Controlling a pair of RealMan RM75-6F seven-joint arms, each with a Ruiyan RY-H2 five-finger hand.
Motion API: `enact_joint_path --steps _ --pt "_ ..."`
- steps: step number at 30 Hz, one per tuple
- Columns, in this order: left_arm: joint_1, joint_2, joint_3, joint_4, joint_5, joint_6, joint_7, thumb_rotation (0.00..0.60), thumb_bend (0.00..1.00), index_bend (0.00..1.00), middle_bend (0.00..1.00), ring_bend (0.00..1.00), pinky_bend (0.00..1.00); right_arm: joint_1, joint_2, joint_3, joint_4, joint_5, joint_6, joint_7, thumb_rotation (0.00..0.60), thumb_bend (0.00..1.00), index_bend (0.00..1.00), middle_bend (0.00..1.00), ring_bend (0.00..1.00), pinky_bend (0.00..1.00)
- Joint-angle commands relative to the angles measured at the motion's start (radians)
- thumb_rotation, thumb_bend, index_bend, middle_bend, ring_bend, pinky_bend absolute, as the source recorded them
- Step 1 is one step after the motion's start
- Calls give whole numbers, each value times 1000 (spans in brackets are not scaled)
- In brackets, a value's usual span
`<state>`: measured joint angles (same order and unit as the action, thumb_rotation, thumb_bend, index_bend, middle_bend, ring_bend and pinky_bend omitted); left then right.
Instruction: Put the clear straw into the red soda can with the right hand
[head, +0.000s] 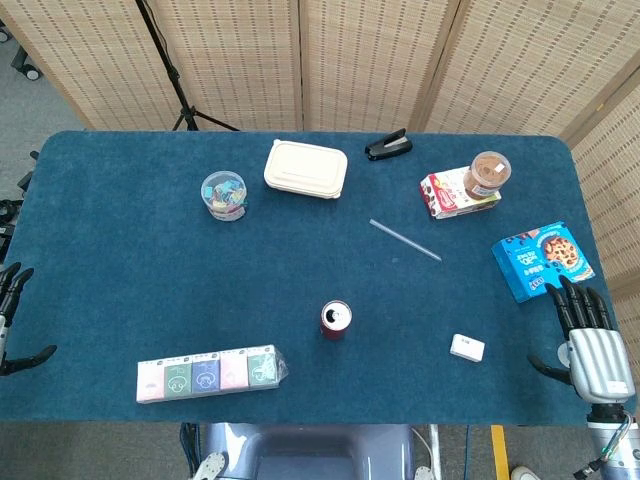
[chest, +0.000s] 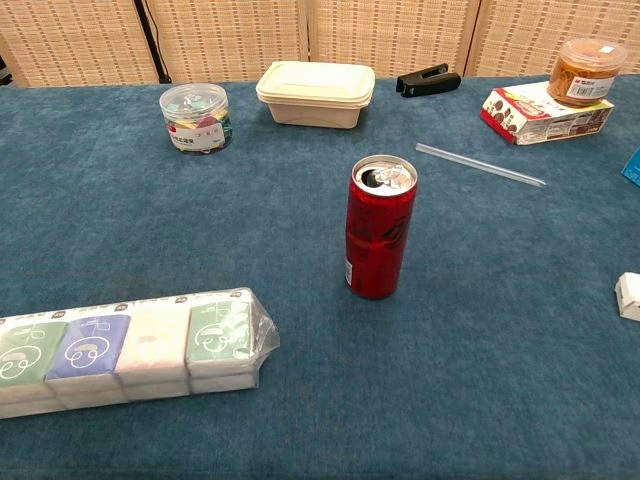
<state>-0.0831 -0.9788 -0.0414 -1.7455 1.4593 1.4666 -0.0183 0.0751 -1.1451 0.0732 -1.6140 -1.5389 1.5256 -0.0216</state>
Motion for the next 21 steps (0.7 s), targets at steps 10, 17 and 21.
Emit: enact_joint_path --steps 10,17,21 --pt "5 -2 2 4 9 8 -3 600 0 0 0 0 0 7 -7 -4 5 -4 -13 -2 600 0 0 0 0 0" --pt "-4 -9 -1 7 10 -2 2 600 0 0 0 0 0 40 -29 19 34 6 -44 29 600 0 0 0 0 0" --pt "-13 -22 -7 6 7 -10 22 600 0 0 0 0 0 86 -26 44 33 37 -112 38 600 0 0 0 0 0"
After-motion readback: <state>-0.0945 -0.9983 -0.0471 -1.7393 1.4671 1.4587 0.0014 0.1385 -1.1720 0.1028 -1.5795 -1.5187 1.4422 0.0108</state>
